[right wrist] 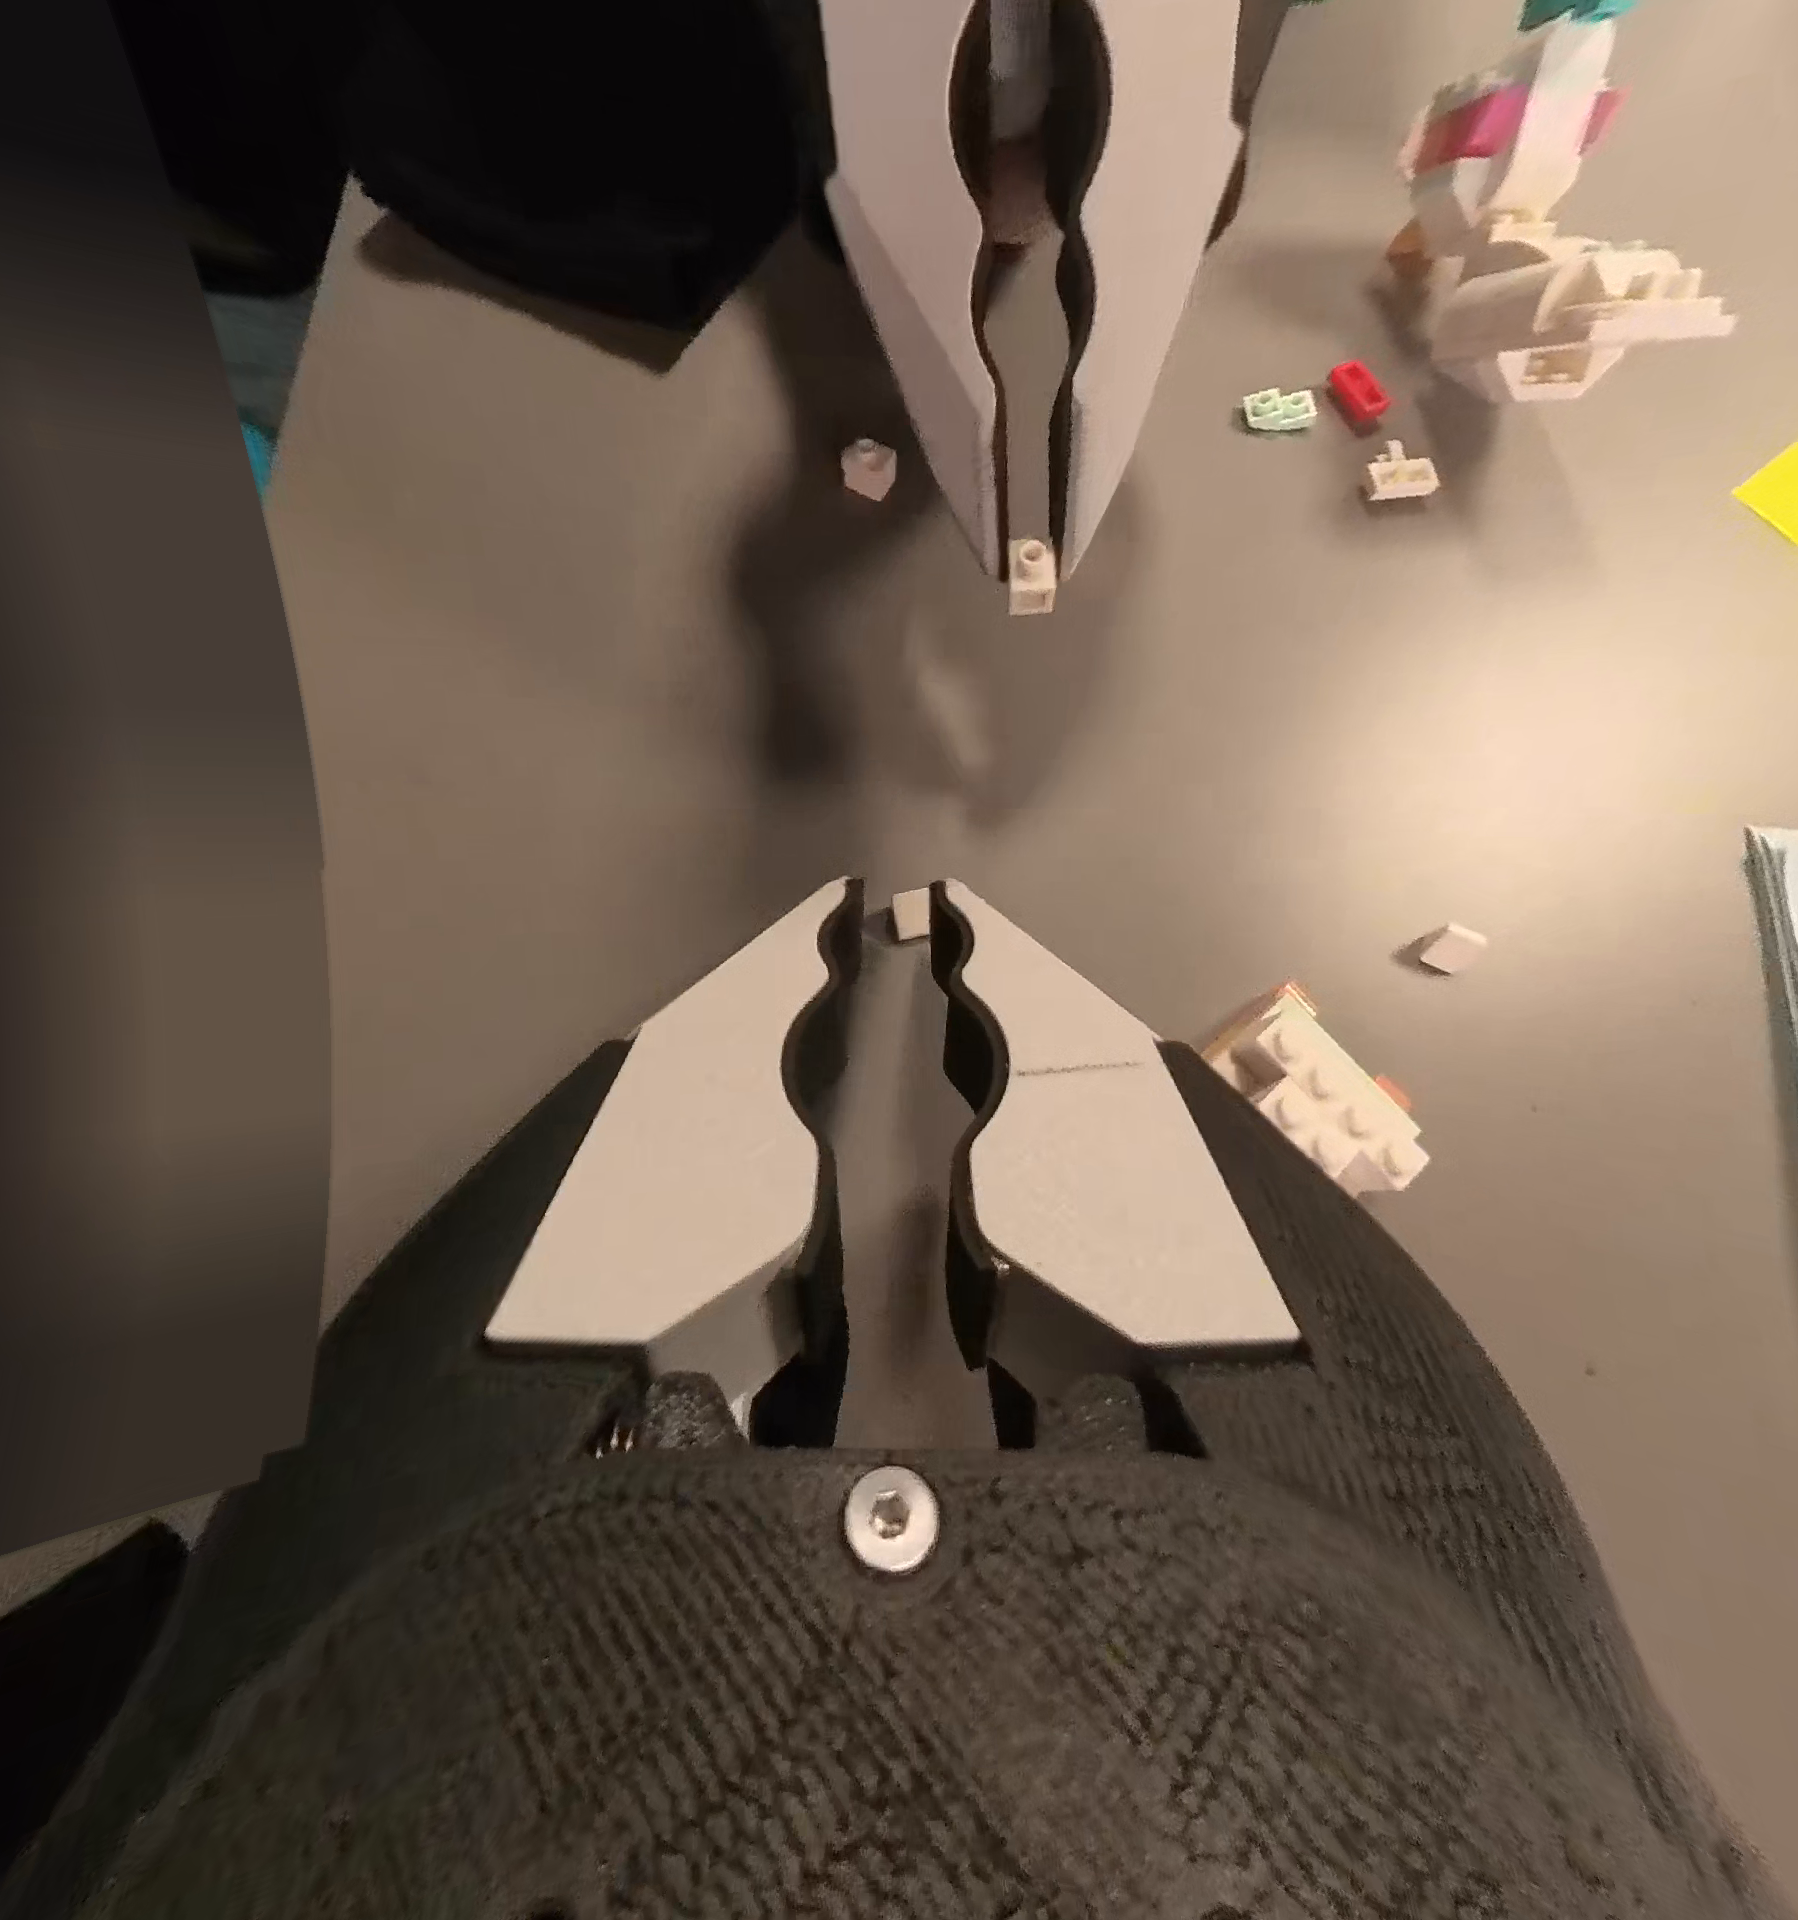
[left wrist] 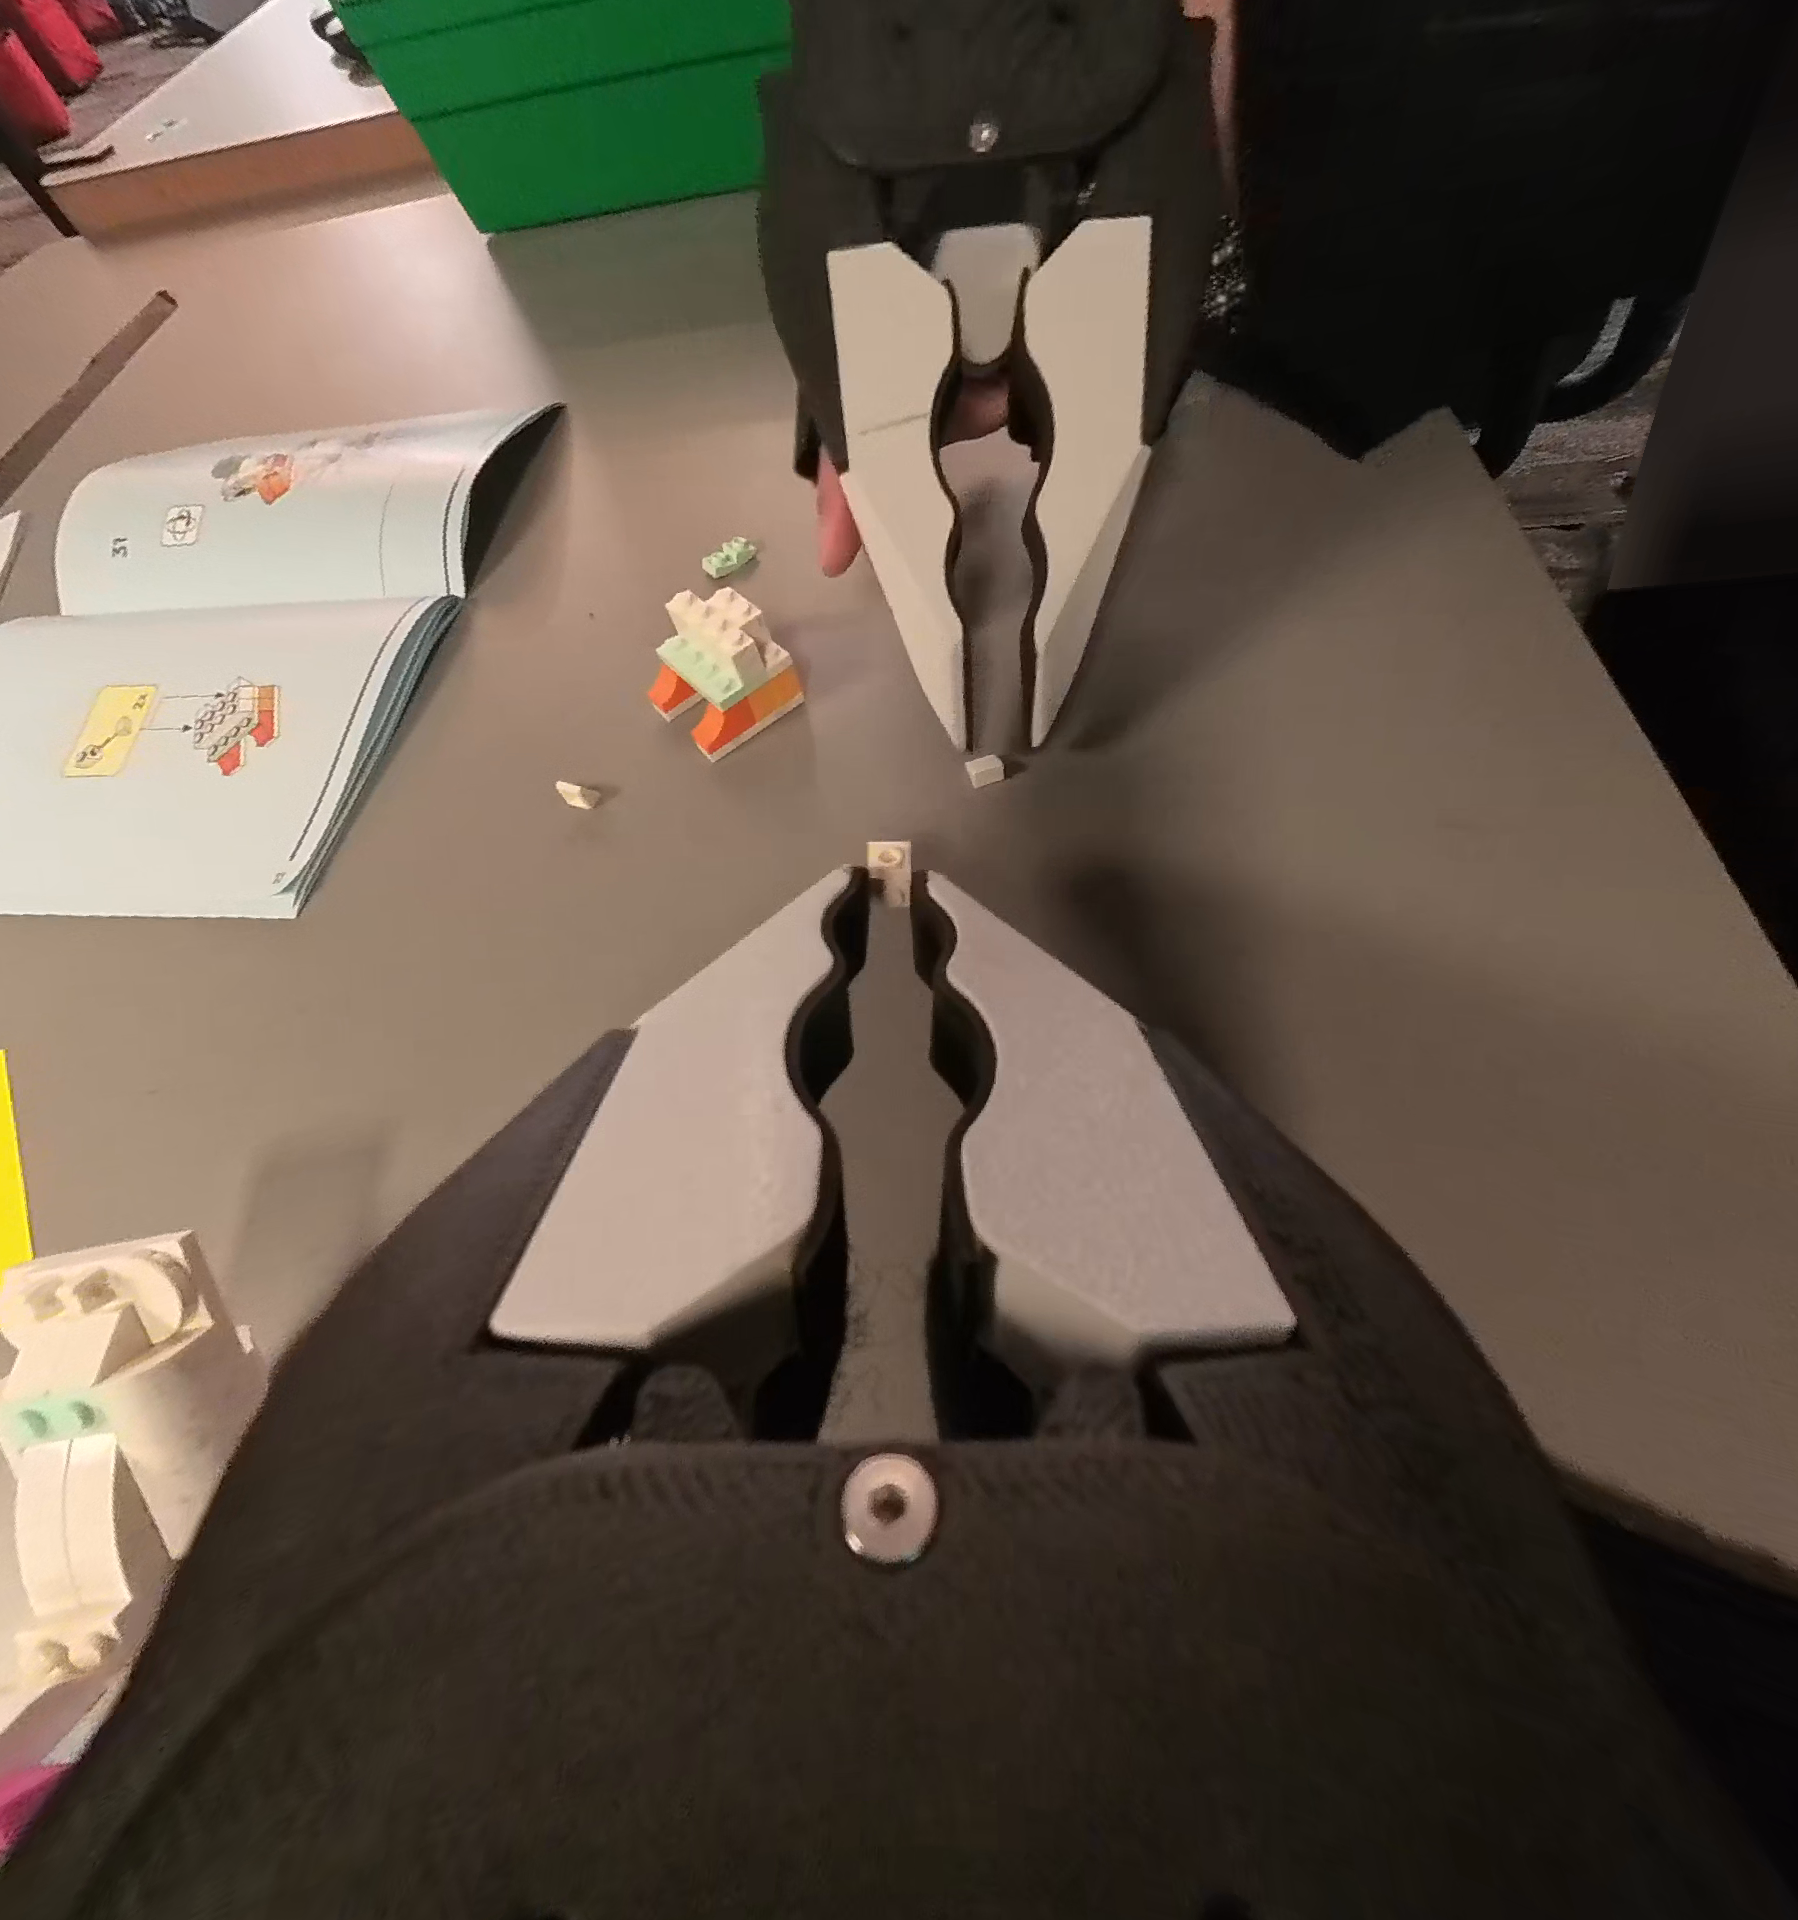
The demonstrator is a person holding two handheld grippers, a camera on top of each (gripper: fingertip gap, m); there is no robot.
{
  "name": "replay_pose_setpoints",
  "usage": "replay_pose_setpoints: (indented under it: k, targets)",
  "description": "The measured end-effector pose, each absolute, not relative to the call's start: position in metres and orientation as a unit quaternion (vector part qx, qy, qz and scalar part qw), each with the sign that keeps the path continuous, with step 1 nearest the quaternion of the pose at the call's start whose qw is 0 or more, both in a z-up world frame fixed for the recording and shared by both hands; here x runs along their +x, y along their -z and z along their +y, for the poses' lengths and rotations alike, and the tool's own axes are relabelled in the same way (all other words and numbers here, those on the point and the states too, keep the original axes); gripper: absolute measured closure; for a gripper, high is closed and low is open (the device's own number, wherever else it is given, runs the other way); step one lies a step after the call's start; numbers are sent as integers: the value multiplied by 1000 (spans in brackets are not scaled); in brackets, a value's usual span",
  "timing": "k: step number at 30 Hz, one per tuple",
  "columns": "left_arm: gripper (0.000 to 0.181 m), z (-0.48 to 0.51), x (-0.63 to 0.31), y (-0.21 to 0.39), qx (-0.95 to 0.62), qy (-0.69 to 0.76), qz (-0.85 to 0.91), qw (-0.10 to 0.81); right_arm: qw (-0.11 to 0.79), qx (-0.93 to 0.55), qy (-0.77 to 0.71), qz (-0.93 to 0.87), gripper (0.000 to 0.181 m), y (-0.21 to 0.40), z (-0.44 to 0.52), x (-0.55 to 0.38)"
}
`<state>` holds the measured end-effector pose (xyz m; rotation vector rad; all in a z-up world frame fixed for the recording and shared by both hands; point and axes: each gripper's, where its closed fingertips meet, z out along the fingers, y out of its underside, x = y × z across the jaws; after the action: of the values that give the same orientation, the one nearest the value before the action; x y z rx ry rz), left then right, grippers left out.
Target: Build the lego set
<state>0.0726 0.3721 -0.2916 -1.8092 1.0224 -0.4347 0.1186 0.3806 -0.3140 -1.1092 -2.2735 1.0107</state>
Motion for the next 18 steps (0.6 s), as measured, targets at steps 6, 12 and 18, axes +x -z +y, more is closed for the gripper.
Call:
replay_pose_setpoints:
  k: [6, 12, 18]
  targets:
    - [175, 371, 73, 292, -745, 183, 422, 483, 186, -374, -366, -832, 171, 318, 383, 118]
    - [175, 371, 74, 293, -745, 182, 423, 482, 180, -381, -374, -826, 177, 320, 384, 115]
    - [174, 377, 70, 293, -752, 159, 411, 490, 305, -395, -423, -756, 177, 274, 384, 78]
